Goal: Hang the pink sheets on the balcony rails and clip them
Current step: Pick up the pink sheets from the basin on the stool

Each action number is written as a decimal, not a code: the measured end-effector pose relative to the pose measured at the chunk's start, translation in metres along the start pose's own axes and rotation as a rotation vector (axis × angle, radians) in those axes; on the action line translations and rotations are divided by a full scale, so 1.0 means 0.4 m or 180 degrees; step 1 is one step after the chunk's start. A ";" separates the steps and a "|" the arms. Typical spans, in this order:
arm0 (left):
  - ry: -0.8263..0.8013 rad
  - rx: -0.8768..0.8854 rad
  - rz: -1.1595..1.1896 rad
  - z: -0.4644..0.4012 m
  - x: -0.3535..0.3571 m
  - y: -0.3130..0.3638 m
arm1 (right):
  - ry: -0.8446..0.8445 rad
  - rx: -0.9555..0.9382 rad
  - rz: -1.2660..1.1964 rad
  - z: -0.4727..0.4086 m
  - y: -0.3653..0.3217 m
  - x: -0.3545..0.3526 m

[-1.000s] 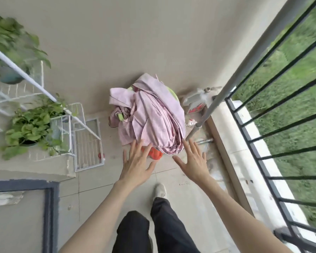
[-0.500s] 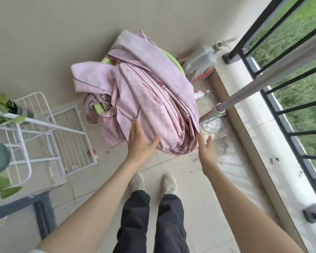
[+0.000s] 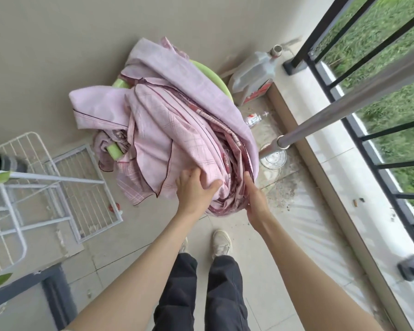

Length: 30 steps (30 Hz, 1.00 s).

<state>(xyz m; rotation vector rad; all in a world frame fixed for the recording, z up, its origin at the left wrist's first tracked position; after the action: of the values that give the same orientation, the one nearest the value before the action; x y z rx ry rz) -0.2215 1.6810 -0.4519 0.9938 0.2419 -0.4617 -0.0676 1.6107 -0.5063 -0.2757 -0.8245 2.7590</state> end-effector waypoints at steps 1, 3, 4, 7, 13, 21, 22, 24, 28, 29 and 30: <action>0.0093 0.0208 -0.0241 0.004 -0.006 0.017 | -0.0052 -0.0094 0.0005 0.006 -0.005 0.000; 0.0225 0.0607 -0.0529 0.016 -0.019 0.051 | -0.0141 -0.0253 0.0008 0.021 -0.011 0.000; 0.0247 0.0765 -0.0641 0.019 -0.024 0.062 | -0.0179 -0.0331 -0.0005 0.026 -0.011 0.000; 0.0117 0.0615 -0.0985 -0.020 -0.045 0.046 | -0.0267 -0.0419 -0.0017 0.032 -0.014 0.007; -0.0147 -0.0005 0.0334 -0.047 -0.033 0.019 | -0.0159 -0.0429 -0.0272 0.038 -0.019 0.038; 0.0251 -0.0134 0.0447 -0.012 -0.082 0.110 | -0.0126 -0.0497 -0.0127 0.115 -0.109 0.035; 0.0219 0.0063 0.0273 -0.007 -0.092 0.146 | -0.0090 -0.0541 -0.0136 0.133 -0.136 0.036; 0.0004 0.0345 0.0233 0.007 -0.117 0.216 | 0.0027 -0.0686 -0.0150 0.176 -0.198 0.038; -0.0561 0.0446 0.0623 0.055 -0.212 0.342 | -0.0086 -0.1106 -0.0131 0.286 -0.372 0.081; -0.0600 0.0463 0.0676 0.064 -0.245 0.371 | -0.0171 -0.1217 -0.0120 0.315 -0.423 0.100; -0.0594 0.0514 0.0731 0.077 -0.285 0.410 | -0.0252 -0.1328 -0.0103 0.347 -0.477 0.121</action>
<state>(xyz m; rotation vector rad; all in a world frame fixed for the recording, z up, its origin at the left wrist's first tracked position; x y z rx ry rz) -0.2434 1.7602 -0.2670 1.1136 -0.0784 -0.3646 -0.1137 1.7079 -0.2911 -0.2251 -1.4106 2.5578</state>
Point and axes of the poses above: each hand's wrist, its own z-axis away from the middle knuckle, its own x-axis out of the palm, y = z × x, the point moved 7 cm from there along -z, towards the middle knuckle, and after that the axes turned 14 degrees about z, right-handed, at the moved point
